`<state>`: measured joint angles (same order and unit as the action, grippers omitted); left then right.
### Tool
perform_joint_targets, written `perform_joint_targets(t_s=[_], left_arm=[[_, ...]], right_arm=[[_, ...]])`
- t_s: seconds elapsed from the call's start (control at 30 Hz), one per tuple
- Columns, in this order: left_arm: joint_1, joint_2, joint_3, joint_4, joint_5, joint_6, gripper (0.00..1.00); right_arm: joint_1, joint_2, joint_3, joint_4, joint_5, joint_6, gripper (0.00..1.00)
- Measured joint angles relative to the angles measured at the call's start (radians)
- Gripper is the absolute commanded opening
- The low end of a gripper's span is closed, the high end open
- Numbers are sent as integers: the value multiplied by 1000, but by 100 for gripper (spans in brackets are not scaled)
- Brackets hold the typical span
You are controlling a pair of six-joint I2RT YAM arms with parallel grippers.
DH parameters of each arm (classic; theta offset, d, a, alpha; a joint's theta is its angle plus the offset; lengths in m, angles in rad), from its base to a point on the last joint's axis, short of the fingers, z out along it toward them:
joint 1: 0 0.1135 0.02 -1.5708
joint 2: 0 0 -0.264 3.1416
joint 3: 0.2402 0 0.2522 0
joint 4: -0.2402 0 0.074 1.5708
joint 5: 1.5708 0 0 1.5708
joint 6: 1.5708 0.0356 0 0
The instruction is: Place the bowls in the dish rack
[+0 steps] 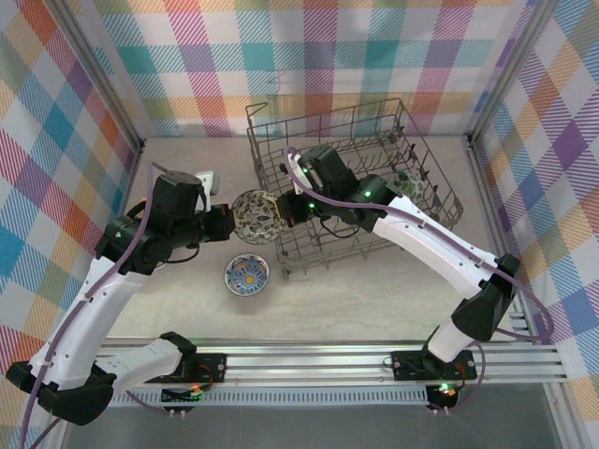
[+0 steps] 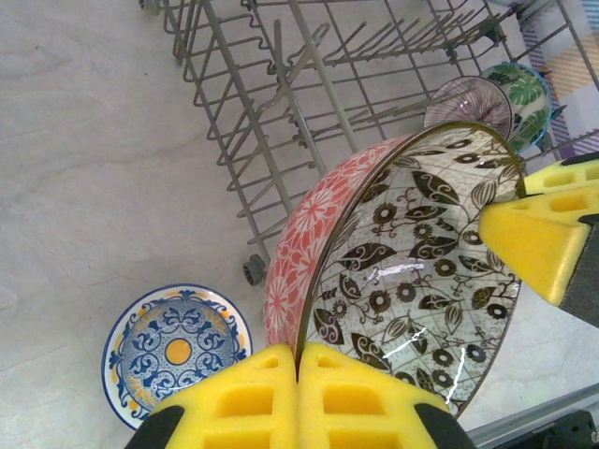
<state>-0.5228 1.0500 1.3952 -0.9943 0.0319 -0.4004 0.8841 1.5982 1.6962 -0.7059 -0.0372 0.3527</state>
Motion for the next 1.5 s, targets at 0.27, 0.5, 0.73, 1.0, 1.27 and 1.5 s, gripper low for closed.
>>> perform_joint_targets(t_s=[0.27, 0.5, 0.73, 1.0, 1.27, 1.5], left_arm=[[-8, 1, -12, 7, -6, -4, 6], [-14, 2, -19, 32, -6, -18, 26], [-19, -11, -19, 60, -8, -27, 52], [-19, -50, -20, 64, -37, -30, 62], [-19, -77, -118, 89, -69, -30, 65], [-19, -79, -165, 98, -90, -25, 70]], right_arm=[[0, 0, 0, -9, 11, -1, 0], [1, -2, -1, -13, 35, 1, 0], [1, -37, -26, -11, 97, 9, 0], [1, -62, -34, -13, 267, 21, 0], [-76, -91, -32, -50, 555, 19, 0], [-200, -176, -100, -84, 748, 78, 0]])
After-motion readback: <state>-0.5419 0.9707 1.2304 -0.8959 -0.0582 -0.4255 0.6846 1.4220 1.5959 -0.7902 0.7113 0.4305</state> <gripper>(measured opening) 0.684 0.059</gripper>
